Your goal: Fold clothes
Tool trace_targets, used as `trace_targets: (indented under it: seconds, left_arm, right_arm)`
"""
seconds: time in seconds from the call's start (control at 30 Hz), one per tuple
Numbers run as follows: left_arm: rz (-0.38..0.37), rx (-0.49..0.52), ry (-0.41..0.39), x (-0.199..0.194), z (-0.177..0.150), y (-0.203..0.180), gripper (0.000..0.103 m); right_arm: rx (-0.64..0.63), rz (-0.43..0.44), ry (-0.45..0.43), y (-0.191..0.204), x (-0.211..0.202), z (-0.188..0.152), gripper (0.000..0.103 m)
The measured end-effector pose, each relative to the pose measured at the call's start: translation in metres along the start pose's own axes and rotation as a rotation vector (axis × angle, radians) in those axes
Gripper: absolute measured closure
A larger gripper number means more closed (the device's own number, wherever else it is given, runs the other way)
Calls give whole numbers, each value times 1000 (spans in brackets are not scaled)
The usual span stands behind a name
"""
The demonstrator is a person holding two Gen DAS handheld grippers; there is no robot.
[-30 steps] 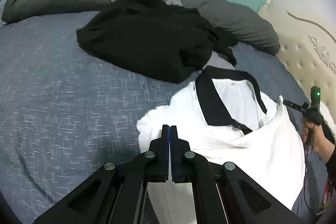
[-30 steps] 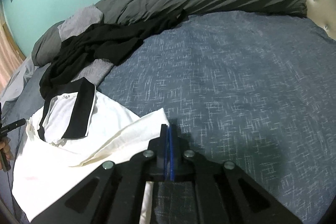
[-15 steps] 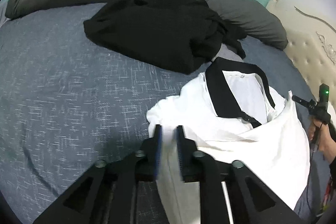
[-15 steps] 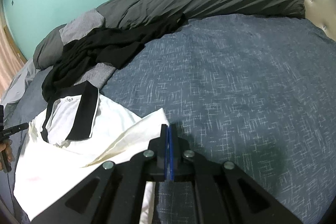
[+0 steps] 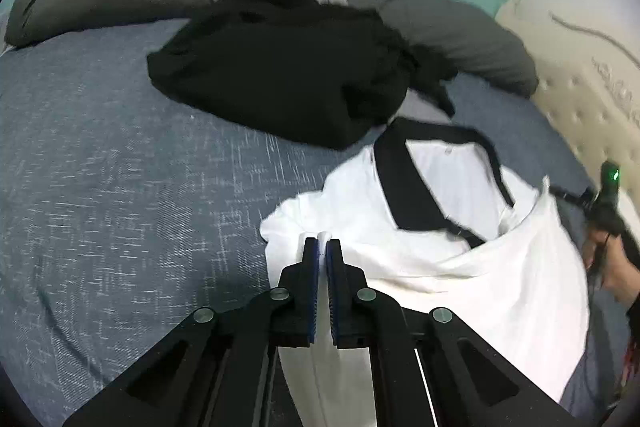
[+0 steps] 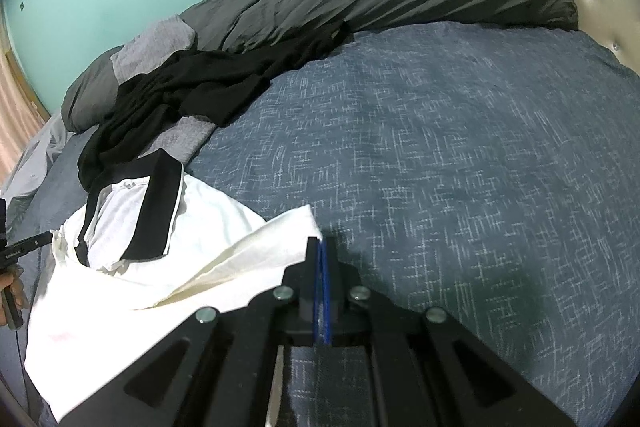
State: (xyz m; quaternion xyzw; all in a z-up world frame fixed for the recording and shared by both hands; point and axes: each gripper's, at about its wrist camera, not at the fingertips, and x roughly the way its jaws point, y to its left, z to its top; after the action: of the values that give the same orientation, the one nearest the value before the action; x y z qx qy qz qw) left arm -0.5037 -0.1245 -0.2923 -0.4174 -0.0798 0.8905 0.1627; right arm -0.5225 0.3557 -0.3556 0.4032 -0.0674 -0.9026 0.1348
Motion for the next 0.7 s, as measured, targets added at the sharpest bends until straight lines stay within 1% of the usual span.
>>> trace_targets:
  seconds: [0.2, 0.37, 0.53, 0.7]
  left_arm:
    - [35, -27, -40, -15, 3, 11, 99]
    - [61, -46, -69, -23, 11, 15, 99]
    - [96, -66, -74, -22, 21, 17, 99]
    - [141, -77, -58, -12, 33, 22, 99]
  right_arm:
    - [3, -1, -11, -2, -6, 1, 102]
    - [0, 2, -45, 2, -15, 8, 102]
    - [12, 0, -93, 5, -22, 19, 102]
    - [7, -32, -102, 11, -16, 30, 102]
